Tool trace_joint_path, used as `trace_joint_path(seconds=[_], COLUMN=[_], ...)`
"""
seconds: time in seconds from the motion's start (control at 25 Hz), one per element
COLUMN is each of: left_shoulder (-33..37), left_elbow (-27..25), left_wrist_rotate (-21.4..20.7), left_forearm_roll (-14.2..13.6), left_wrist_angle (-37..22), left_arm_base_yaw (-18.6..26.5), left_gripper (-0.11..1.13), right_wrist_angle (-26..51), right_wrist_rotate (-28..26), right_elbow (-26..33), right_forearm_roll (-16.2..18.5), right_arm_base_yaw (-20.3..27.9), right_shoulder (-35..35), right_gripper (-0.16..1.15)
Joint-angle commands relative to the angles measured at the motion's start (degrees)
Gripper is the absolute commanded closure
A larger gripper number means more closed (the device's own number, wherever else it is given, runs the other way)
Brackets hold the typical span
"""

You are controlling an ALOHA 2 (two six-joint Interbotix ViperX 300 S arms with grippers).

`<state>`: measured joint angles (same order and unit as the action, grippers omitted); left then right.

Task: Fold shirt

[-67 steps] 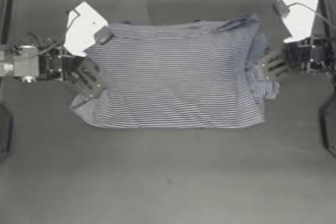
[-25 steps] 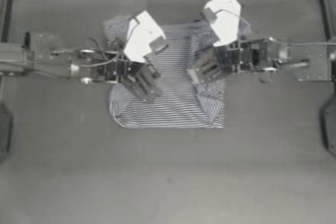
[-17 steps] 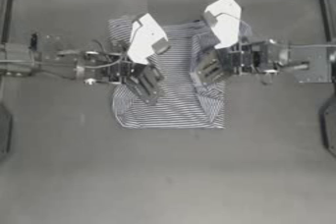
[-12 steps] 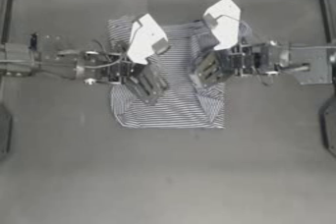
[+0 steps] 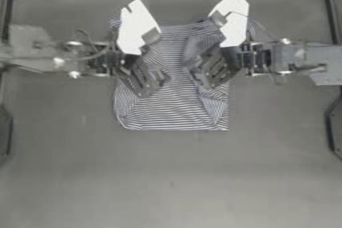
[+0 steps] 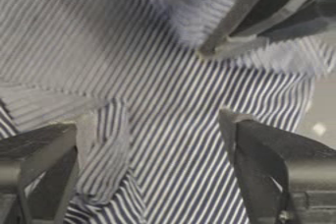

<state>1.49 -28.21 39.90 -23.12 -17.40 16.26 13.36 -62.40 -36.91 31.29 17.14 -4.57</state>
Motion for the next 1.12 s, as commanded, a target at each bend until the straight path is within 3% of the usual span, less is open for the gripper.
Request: trace_joint_path(seconds=[0.04,0.2,0.28,0.48,0.64,0.76,0.88,1.0,1.12], left_shoulder=[5.8,8.53,9.93,12.92,13.71,13.54,13.54,12.74,10.37], left_elbow=[0.18,-1.14,-2.46,-6.33,-7.73,-7.47,-6.59,-5.27,-4.04], left_wrist_rotate=[-0.88,-2.55,-3.78,-10.2,-16.08,-17.75,-19.51,-21.45,-22.24], left_forearm_roll=[-0.35,-0.35,-0.35,-0.44,0.35,0.44,0.35,0.44,0.62], left_wrist_angle=[-0.97,-1.67,-1.67,-0.79,-0.97,-2.81,-6.42,-11.95,-16.0], left_arm_base_yaw=[0.26,0.0,-0.26,-2.72,-6.06,-8.53,-10.72,-12.04,-13.01], left_gripper=[0.0,0.0,0.0,0.0,-0.01,-0.01,-0.01,-0.01,-0.01], right_wrist_angle=[-0.18,-0.44,-0.62,-1.23,-0.44,4.66,14.59,24.96,29.53], right_wrist_rotate=[0.09,0.18,0.18,2.2,6.06,11.6,21.01,35.68,50.27], right_elbow=[1.32,1.14,0.7,-1.14,-1.85,-1.32,0.62,3.6,5.89], right_forearm_roll=[0.88,2.64,5.36,10.28,10.63,9.4,4.31,-8.53,-19.95], right_arm_base_yaw=[0.09,-0.09,-0.88,-3.78,-6.06,-8.61,-11.51,-11.95,-12.22], right_shoulder=[-3.6,-5.54,-6.86,-10.11,-11.87,-12.66,-12.48,-11.69,-9.4], right_gripper=[0.09,0.09,0.08,0.07,0.07,0.07,0.07,0.07,0.07])
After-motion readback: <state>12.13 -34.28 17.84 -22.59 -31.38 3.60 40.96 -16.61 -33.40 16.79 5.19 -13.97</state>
